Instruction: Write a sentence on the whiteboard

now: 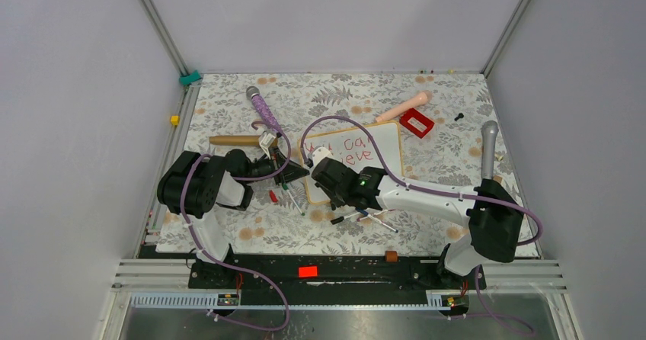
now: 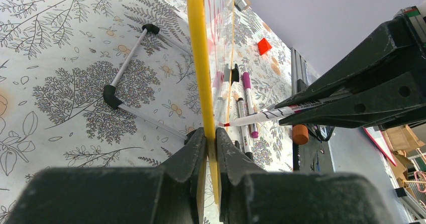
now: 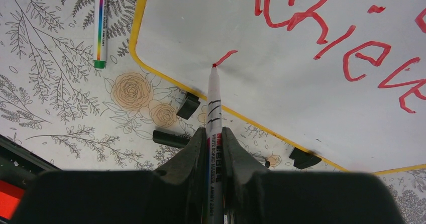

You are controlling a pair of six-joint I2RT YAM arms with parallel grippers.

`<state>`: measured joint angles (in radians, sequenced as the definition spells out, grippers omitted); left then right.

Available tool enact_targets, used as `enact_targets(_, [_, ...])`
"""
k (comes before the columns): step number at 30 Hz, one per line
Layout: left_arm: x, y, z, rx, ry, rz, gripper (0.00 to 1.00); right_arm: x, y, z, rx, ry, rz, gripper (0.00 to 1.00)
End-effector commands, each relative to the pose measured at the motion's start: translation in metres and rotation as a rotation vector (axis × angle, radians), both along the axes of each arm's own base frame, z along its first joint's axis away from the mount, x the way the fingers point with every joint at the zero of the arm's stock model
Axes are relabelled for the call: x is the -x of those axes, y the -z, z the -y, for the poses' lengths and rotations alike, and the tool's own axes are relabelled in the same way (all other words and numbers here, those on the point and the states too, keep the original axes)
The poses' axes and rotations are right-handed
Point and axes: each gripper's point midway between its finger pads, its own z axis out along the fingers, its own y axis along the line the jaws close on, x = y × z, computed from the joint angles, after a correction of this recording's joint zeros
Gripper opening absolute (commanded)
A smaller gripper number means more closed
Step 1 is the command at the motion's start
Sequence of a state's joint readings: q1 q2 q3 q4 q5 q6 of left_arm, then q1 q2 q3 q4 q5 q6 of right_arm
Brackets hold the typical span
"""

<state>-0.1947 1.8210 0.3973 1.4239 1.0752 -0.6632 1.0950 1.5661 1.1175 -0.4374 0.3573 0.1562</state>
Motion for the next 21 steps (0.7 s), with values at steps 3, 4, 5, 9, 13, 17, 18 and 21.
enact_targets(3, [0.001,-0.004,0.002,-0.007,0.019,0.103,0.01,-0.013,-0.008,0.000,0.035,0.020,0.058,0.00])
enact_targets(4, [0.001,-0.005,0.002,-0.006,0.018,0.103,0.01,-0.014,-0.009,0.000,0.036,0.020,0.061,0.00])
enact_targets(5, [0.001,-0.004,0.002,-0.006,0.020,0.104,0.01,-0.014,-0.010,-0.001,0.036,0.020,0.065,0.00])
enact_targets(9, [0.002,-0.005,0.002,-0.007,0.020,0.105,0.01,-0.018,-0.013,-0.001,0.039,0.022,0.078,0.00])
enact_targets(13, [0.002,-0.005,0.002,-0.007,0.020,0.105,0.01,-0.023,-0.016,0.000,0.037,0.030,0.086,0.00])
enact_targets(17, [0.002,-0.005,0.002,-0.007,0.020,0.105,0.01,-0.028,-0.018,0.000,0.031,0.037,0.088,0.00])
enact_targets(18, [0.002,-0.004,0.002,-0.007,0.020,0.106,0.01,-0.029,-0.019,0.000,0.029,0.038,0.089,0.00])
enact_targets(21, [0.002,-0.005,0.002,-0.007,0.021,0.106,0.01,-0.033,-0.022,0.001,0.024,0.044,0.093,0.00])
